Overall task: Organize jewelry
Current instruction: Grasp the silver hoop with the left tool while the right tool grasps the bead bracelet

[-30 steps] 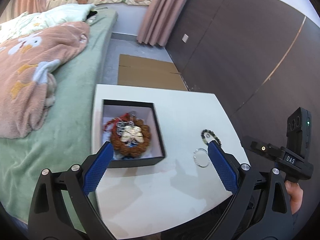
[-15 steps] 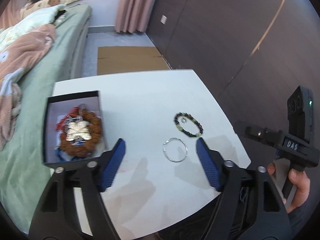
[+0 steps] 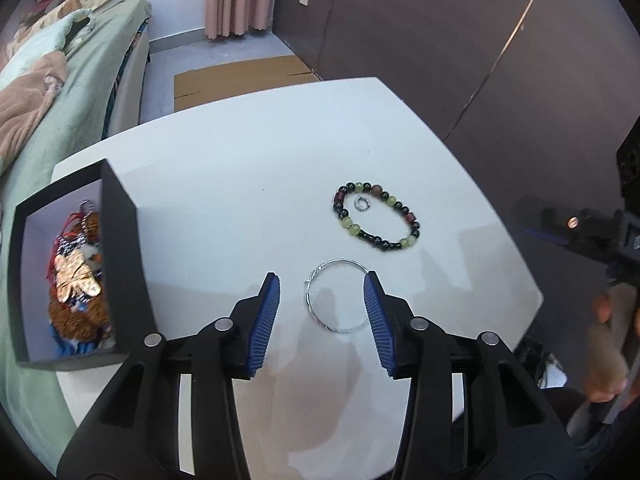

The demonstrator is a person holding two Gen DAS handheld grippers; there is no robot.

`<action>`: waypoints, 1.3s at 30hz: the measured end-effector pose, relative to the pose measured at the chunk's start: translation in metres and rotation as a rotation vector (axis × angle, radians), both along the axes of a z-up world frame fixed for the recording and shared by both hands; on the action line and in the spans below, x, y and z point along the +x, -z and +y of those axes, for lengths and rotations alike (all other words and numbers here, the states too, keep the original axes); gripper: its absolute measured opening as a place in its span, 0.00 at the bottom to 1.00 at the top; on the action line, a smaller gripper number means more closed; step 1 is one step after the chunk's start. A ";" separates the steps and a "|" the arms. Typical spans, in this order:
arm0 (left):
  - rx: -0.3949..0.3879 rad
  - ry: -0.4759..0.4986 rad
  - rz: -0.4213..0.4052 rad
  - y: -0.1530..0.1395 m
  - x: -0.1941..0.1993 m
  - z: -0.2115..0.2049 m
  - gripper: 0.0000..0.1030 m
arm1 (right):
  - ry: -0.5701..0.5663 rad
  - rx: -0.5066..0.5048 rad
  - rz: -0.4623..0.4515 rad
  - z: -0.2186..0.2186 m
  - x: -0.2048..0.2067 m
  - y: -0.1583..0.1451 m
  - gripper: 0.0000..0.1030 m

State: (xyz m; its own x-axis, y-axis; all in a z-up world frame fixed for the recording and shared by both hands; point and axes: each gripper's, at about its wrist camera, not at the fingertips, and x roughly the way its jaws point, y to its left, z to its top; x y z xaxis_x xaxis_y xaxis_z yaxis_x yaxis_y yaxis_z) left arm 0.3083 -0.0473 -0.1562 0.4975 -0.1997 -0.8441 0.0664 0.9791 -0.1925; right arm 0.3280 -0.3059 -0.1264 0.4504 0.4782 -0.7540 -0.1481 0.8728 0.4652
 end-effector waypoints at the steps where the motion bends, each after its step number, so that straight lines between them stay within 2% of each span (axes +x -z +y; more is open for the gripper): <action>1: 0.014 0.001 -0.002 0.002 0.002 -0.002 0.41 | 0.004 -0.001 0.003 -0.001 0.001 0.001 0.75; 8: 0.054 0.021 0.011 0.018 0.009 -0.011 0.36 | 0.005 -0.017 0.011 -0.002 0.006 0.004 0.74; 11: 0.067 0.028 0.011 0.024 0.012 -0.016 0.31 | -0.004 -0.032 0.012 0.004 0.007 0.006 0.73; 12: 0.084 0.031 0.004 0.024 0.013 -0.018 0.25 | -0.007 -0.038 0.014 0.007 0.009 0.007 0.73; 13: 0.116 0.032 -0.001 0.025 0.013 -0.021 0.15 | -0.011 -0.045 0.015 0.008 0.010 0.008 0.69; 14: 0.138 0.031 -0.001 0.025 0.014 -0.022 0.10 | -0.013 -0.052 0.016 0.010 0.011 0.009 0.65; 15: 0.133 0.029 0.005 0.024 0.015 -0.021 0.04 | -0.016 -0.062 0.017 0.012 0.013 0.011 0.64; 17: 0.087 0.025 0.015 0.022 0.015 -0.014 0.03 | -0.018 -0.073 0.025 0.016 0.017 0.015 0.56; 23: 0.029 -0.001 -0.022 0.001 0.008 0.007 0.03 | -0.038 -0.112 0.024 0.035 0.027 0.020 0.43; 33: -0.030 -0.073 -0.077 -0.031 -0.008 0.052 0.03 | -0.080 -0.267 -0.001 0.079 0.037 0.032 0.40; 39: -0.048 -0.130 -0.107 -0.048 -0.012 0.081 0.03 | -0.111 -0.386 -0.014 0.101 0.041 0.039 0.27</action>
